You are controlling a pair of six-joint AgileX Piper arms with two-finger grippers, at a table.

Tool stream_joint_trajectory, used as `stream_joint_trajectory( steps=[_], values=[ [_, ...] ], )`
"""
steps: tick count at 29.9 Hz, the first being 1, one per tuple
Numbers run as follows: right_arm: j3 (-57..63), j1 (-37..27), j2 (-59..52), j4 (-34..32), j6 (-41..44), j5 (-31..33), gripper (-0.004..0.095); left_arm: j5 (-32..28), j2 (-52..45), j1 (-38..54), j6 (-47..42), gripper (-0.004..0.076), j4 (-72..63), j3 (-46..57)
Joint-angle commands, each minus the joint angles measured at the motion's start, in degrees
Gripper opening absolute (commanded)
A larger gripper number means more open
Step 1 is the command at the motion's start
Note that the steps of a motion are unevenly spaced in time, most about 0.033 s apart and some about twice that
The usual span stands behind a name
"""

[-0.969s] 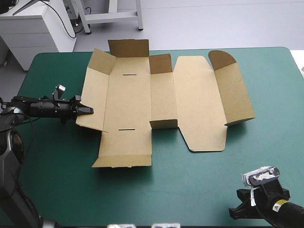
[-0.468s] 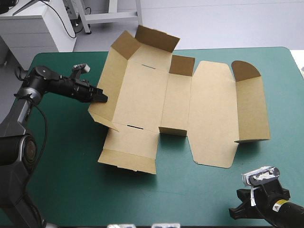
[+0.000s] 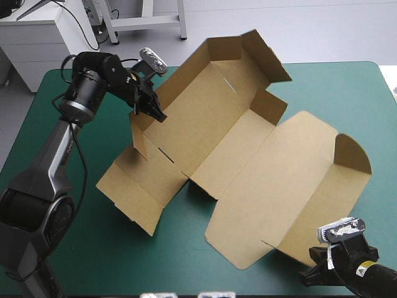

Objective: Fold the box

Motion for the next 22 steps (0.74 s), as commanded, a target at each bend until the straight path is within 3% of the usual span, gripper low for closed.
stream_joint_trajectory(
  steps=[1, 8, 13, 19, 22],
  values=[
    [-1.38, 0.31, 0.83, 0.81, -0.13, -2.52, -0.0020, -1.75, -3.73, -5.38, 0.35, -0.0008, 7.13, -2.23],
    [-1.38, 0.31, 0.83, 0.81, -0.13, -2.52, -0.0020, -5.96, -4.79, -16.87, 0.61, -0.0008, 24.89, -2.13],
    [-1.38, 0.31, 0.83, 0.81, -0.13, -2.52, -0.0020, -9.72, -8.45, -21.41, 4.84, -0.0008, 26.56, 1.11],
    [-1.38, 0.31, 0.83, 0.81, -0.13, -2.52, -0.0020, -15.06, -15.02, -22.60, 8.54, -0.0008, 26.68, 11.53],
    [-1.38, 0.31, 0.83, 0.81, -0.13, -2.52, -0.0020, -21.89, -19.30, -22.60, 9.36, -0.0009, 26.93, 19.42]
  ],
)
